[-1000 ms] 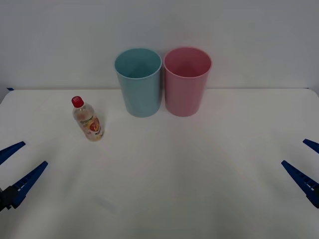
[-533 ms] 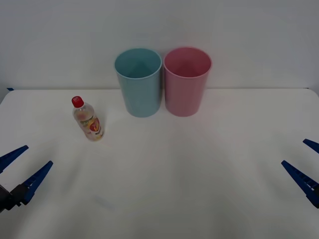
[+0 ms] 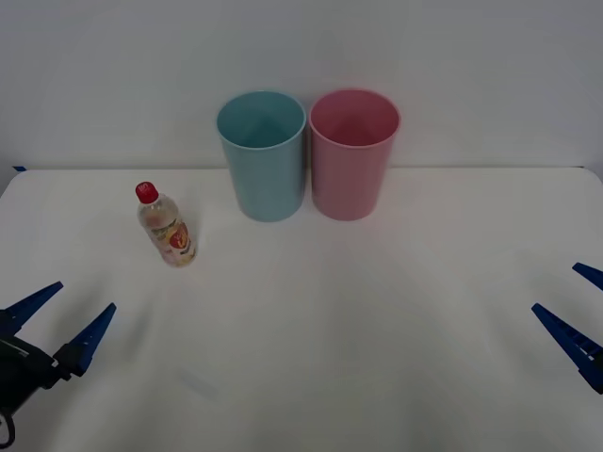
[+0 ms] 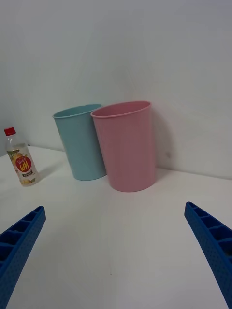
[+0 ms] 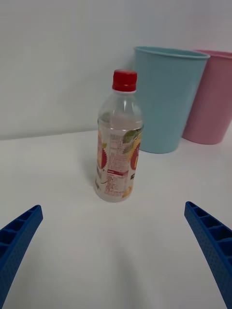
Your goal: Grasp the object on the table and drop it into the matching bin: aluminum can to the light blue bin, PET bottle to the pink bin.
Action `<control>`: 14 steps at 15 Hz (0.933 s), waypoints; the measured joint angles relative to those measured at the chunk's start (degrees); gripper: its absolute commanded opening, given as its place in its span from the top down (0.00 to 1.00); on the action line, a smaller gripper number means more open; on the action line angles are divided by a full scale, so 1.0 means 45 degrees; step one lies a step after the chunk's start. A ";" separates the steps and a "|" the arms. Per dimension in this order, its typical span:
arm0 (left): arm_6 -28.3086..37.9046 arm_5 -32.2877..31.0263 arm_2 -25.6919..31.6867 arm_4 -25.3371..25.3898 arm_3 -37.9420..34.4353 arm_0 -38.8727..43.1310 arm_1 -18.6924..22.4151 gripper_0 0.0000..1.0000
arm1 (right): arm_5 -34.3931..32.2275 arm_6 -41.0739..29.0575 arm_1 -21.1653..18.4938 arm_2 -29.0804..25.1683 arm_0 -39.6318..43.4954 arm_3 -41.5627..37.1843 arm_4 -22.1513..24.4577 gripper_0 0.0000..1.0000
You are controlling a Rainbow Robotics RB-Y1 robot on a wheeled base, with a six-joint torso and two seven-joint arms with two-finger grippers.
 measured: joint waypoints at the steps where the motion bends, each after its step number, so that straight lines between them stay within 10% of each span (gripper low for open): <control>1: -0.0069 0.0481 -0.0301 -0.0007 0.0001 -0.0107 -0.0005 0.00 | 0.0000 0.0000 0.0000 0.0000 0.0000 0.0000 0.0000 0.00; 14: -0.0452 0.1893 -0.1504 -0.0097 0.3377 -0.3894 -0.1016 0.00 | 0.0000 0.0000 0.0000 0.0000 0.0000 0.0000 0.0000 0.00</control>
